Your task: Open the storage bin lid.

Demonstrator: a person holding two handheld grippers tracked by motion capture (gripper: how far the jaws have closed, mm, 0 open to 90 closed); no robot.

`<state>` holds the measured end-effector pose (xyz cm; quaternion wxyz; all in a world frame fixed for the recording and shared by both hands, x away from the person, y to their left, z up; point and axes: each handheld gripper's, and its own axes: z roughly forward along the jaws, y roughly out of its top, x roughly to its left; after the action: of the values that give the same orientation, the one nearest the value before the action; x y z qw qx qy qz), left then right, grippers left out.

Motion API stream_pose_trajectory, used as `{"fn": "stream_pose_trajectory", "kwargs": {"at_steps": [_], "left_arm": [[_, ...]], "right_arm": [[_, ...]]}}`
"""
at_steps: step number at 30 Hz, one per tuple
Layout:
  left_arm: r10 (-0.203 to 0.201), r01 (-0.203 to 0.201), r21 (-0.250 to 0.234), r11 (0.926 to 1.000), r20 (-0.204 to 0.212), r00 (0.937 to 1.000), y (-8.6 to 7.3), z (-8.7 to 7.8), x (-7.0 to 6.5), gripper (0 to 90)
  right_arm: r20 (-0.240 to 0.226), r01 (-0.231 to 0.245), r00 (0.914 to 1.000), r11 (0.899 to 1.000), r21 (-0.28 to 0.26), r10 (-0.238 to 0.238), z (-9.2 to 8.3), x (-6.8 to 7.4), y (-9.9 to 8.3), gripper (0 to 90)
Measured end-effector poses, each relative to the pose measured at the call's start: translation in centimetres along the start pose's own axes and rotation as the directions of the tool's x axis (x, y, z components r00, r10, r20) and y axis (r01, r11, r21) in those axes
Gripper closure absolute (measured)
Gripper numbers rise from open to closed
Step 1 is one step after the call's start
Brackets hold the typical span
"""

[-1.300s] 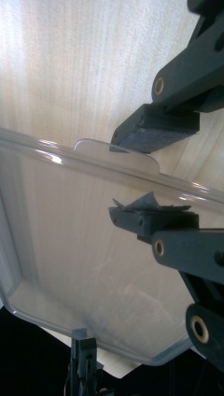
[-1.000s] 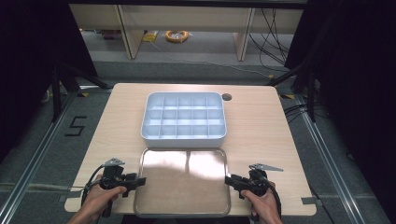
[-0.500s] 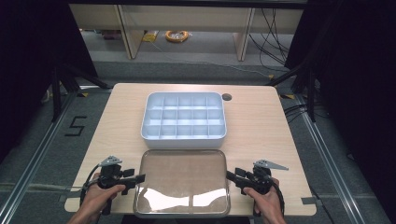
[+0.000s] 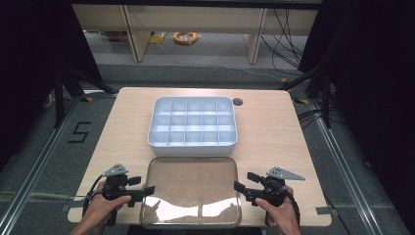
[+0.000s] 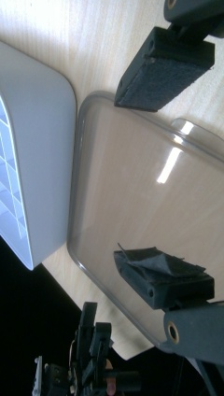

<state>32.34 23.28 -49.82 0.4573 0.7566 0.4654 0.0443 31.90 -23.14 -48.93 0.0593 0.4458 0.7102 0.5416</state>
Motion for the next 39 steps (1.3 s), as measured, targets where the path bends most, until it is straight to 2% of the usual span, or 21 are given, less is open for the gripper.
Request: {"fn": "stream_pose_trajectory", "kwargs": {"at_steps": [2,3,4,7,11,12,15,16,18,20,21,22,23,27,28,32,33,35,36,38,39], "left_arm": [[0.009,-0.009,0.0,1.0,0.007,0.9999,0.0,-0.1,-0.1,18.2],[0.015,-0.015,-0.006,0.9999,0.006,0.9999,0.1,-0.1,-0.2,17.7],[0.027,-0.027,-0.012,0.9996,0.001,0.9996,0.1,-0.2,-0.4,17.6],[0.054,-0.054,-0.026,0.9982,-0.006,0.9985,0.1,-0.3,-0.7,16.7],[0.088,-0.088,-0.024,0.9959,0.001,0.9961,-0.1,-0.4,-1.1,16.0],[0.089,-0.089,-0.02,0.9958,-0.002,0.996,-0.1,-0.4,-1.2,16.0],[0.1,-0.1,-0.021,0.9947,-0.003,0.995,-0.2,-0.5,-1.5,15.9],[0.102,-0.102,-0.027,0.9945,-0.002,0.9948,-0.3,-0.5,-1.6,15.8],[0.107,-0.107,-0.028,0.9939,-0.004,0.9943,-0.5,-0.6,-1.9,15.7],[0.109,-0.109,-0.032,0.9935,-0.004,0.994,-0.7,-0.8,-2.2,15.7],[0.123,-0.123,-0.03,0.9919,0.002,0.9924,-0.7,-0.8,-2.2,15.7],[0.125,-0.125,-0.03,0.9917,-0.005,0.9922,-0.7,-0.9,-2.3,15.7],[0.131,-0.131,-0.036,0.9908,-0.003,0.9914,-0.8,-1.0,-2.4,15.7],[0.13,-0.13,-0.037,0.9908,0.0,0.9915,-1.2,-1.3,-2.8,15.7],[0.134,-0.134,-0.032,0.9905,-0.001,0.991,-1.3,-1.4,-2.8,15.7],[0.141,-0.141,-0.047,0.9889,-0.003,0.99,-1.6,-1.7,-3.3,15.7],[0.144,-0.144,-0.039,0.9888,-0.004,0.9895,-1.6,-1.9,-3.4,15.7],[0.147,-0.147,-0.037,0.9884,-0.006,0.9892,-1.8,-2.1,-3.5,15.7],[0.148,-0.149,-0.041,0.988,-0.012,0.9889,-2.0,-2.2,-3.6,15.7],[0.151,-0.151,-0.036,0.9879,-0.013,0.9885,-2.2,-2.4,-3.8,15.7],[0.149,-0.149,-0.041,0.988,-0.007,0.9888,-2.4,-2.4,-3.9,15.7]], "right_arm": [[-0.012,-0.009,0.9999,1.0,-0.004,0.009,-0.2,0.1,0.0,21.9],[-0.013,-0.054,0.9984,0.998,0.013,0.054,-0.4,0.5,-0.1,21.7],[-0.007,-0.007,1.0,1.0,-0.008,0.007,-0.4,0.1,-0.1,21.6],[-0.015,-0.052,0.9985,0.999,0.008,0.052,-0.7,0.5,-0.1,21.5],[-0.032,-0.029,0.9991,1.0,0.002,0.029,-0.7,0.5,-0.3,21.6],[-0.044,-0.083,0.9955,0.996,0.027,0.084,-0.9,0.9,-0.4,21.7],[-0.036,-0.027,0.999,1.0,0.015,0.027,-0.7,0.7,-0.5,21.7],[-0.041,-0.055,0.9976,0.998,0.021,0.056,-0.7,1.0,-0.6,21.7],[-0.046,-0.02,0.9987,1.0,0.018,0.021,-0.8,1.0,-0.6,21.7],[-0.058,-0.054,0.9968,0.998,0.027,0.056,-1.0,1.5,-0.7,21.7],[-0.051,-0.02,0.9985,1.0,0.021,0.021,-1.1,1.4,-0.8,21.7],[-0.056,-0.058,0.9967,0.997,0.041,0.06,-1.3,1.7,-0.9,21.7],[-0.052,-0.012,0.9986,1.0,0.018,0.013,-1.3,1.5,-1.0,21.8],[-0.055,-0.053,0.997,0.998,0.038,0.055,-2.0,1.9,-1.5,21.8],[-0.051,-0.019,0.9985,0.999,0.027,0.02,-2.0,1.7,-1.6,21.8],[-0.043,-0.052,0.9976,0.998,0.044,0.054,-2.6,2.1,-2.1,22.0],[-0.041,-0.029,0.9987,0.999,0.041,0.03,-2.6,2.0,-2.3,22.0],[-0.034,-0.08,0.996,0.995,0.063,0.083,-3.0,2.5,-2.5,22.1],[-0.024,-0.022,0.9994,0.998,0.059,0.024,-3.0,2.3,-2.6,22.2],[-0.031,-0.011,0.9994,0.998,0.069,0.013,-3.3,2.4,-2.7,22.3],[-0.013,-0.042,0.999,0.996,0.075,0.043,-3.5,2.8,-2.9,22.4]]}}
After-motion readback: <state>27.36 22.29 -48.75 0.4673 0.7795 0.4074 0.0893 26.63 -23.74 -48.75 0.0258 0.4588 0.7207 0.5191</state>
